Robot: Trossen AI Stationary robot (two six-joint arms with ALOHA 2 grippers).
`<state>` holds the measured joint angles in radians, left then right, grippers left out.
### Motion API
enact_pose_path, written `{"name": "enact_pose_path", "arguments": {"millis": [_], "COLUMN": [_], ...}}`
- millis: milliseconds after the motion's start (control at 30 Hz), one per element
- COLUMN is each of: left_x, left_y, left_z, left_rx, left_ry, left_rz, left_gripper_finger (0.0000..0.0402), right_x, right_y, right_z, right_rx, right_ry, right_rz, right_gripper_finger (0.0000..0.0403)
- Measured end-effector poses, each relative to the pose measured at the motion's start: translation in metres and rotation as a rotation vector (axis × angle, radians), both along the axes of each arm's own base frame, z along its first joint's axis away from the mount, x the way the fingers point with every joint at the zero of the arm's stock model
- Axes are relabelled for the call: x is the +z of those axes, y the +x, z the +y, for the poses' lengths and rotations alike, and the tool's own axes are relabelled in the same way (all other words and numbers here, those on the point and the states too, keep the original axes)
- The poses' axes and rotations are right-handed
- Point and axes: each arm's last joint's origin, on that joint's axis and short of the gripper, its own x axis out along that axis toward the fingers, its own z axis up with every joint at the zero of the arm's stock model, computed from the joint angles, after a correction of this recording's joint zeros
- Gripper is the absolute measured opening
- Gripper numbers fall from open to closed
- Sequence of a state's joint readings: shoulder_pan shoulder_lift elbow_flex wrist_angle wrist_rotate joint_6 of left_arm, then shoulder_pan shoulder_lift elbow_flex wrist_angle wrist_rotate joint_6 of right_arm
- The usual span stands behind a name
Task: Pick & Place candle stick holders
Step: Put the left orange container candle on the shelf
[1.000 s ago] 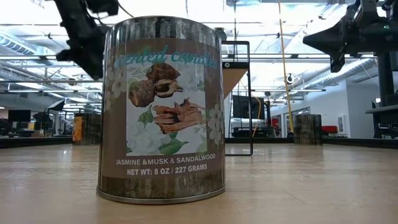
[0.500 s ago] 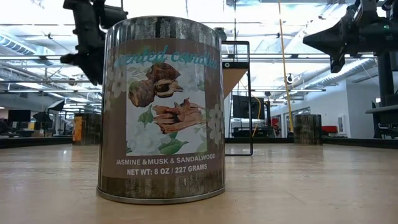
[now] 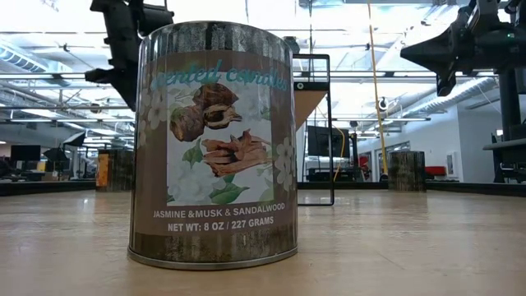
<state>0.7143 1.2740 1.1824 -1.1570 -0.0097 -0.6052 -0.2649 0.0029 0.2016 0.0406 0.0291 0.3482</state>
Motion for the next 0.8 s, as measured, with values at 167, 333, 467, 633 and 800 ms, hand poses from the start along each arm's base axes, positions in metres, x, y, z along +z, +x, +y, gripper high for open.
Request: {"name": "enact_pose_path", "arguments": {"millis": [167,333,467,633,800], "left_x": [-0.004,-0.007,-0.008,-0.010,-0.011], "left_y": [0.005,0.007,0.007,0.007,0.008], "left_z": [0.005,0.008,0.009,0.010,0.012], "left_rx": [0.025,0.013,0.060,0.048,0.078], "left_ry": [0.009,0.037,0.036,0.024,0.029], "left_rz": [-0.007,0.033,0.042,0.051,0.064], "left_gripper_finger": [0.0081,0.0081,0.0081,0.0090,0.0141], "right_x": [0.000,0.000,0.000,0.000,0.000], "right_y": [0.000,0.000,0.000,0.000,0.000], "right_z": [0.000,0.000,0.000,0.000,0.000], "right_rx": [0.005,0.005,0.005,0.006,0.005], "right_ry": [0.006,0.006,0.006,0.006,0.006], "right_rz": [-0.002,-0.002,-0.002,-0.002,-0.002], "right_gripper_finger": [0.0000,0.0000,0.0000,0.0000,0.0000]}}
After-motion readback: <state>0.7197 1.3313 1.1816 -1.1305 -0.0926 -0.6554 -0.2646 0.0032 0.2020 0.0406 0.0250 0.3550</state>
